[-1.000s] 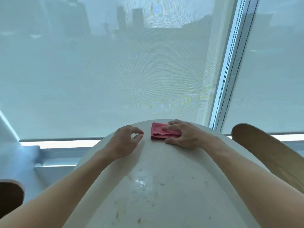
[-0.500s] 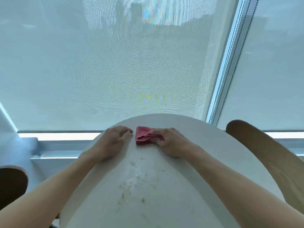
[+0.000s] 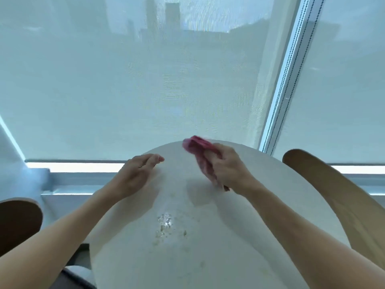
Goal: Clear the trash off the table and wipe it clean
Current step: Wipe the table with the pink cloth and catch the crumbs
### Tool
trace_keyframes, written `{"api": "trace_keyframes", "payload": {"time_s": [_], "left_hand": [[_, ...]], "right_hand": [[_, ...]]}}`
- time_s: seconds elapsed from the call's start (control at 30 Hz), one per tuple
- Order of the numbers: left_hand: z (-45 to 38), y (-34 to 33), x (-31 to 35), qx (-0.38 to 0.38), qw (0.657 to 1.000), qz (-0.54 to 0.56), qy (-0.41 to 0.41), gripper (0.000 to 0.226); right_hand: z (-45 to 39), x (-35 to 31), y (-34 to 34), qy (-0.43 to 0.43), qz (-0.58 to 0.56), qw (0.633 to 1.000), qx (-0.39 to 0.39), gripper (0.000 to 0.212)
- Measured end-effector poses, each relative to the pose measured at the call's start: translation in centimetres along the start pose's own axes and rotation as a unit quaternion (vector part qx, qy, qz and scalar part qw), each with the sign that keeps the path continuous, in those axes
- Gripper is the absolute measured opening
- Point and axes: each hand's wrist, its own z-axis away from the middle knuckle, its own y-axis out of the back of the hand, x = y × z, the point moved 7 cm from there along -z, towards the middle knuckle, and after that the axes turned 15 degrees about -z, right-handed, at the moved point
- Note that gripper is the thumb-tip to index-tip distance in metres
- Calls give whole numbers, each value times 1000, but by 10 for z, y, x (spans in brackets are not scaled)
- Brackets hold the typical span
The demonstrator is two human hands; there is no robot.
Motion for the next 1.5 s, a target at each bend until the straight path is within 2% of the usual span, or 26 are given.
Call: {"api": "trace_keyframes", "payload": {"time_s": [0.1, 0.2, 0.27, 0.33, 0.43, 0.53, 0.63, 0.8, 0.97, 1.1, 1.37, 1.43, 1.5], "left_hand": [[16, 1, -1, 4, 1000, 6, 2, 26], [27, -2, -1, 12, 999, -28, -13, 27], [33, -7, 1, 8, 999, -31, -25, 26], [35, -10, 3, 8, 999, -40, -31, 23], [36, -10, 5, 16, 997, -60, -41, 21], [36, -8, 4, 21, 998, -54, -32, 24], [37, -6, 5, 30, 997, -57, -35, 26], [40, -2, 5, 37, 999, -2, -22, 30], [40, 6, -2, 65, 996, 58, 18, 25], [43, 11, -9, 83, 993, 81, 32, 33], [48, 24, -4, 135, 976, 168, 44, 29], [49, 25, -6, 134, 968, 202, 59, 30], [50, 26, -10, 130, 971, 191, 70, 30]], "right_hand": [[-3, -7, 57, 18, 65, 989, 129, 31], [2, -11, 100, 14, 203, 948, 245, 31], [3, -6, 118, -5, 265, 920, 289, 29], [1, 1, 125, -33, 293, 908, 298, 32], [-6, 18, 119, -78, 294, 912, 276, 36], [-16, 24, 104, -120, 340, 899, 248, 25], [-36, 30, 90, -132, 343, 902, 224, 23], [-67, 37, 41, -118, 330, 923, 158, 23], [-86, 41, -23, -84, 312, 945, 39, 14], [-85, 38, -62, -53, 289, 955, -41, 21], [-49, 30, -117, -27, 261, 947, -186, 16], [-38, 27, -126, -27, 250, 943, -216, 17], [-27, 25, -134, -24, 245, 937, -247, 17]]}}
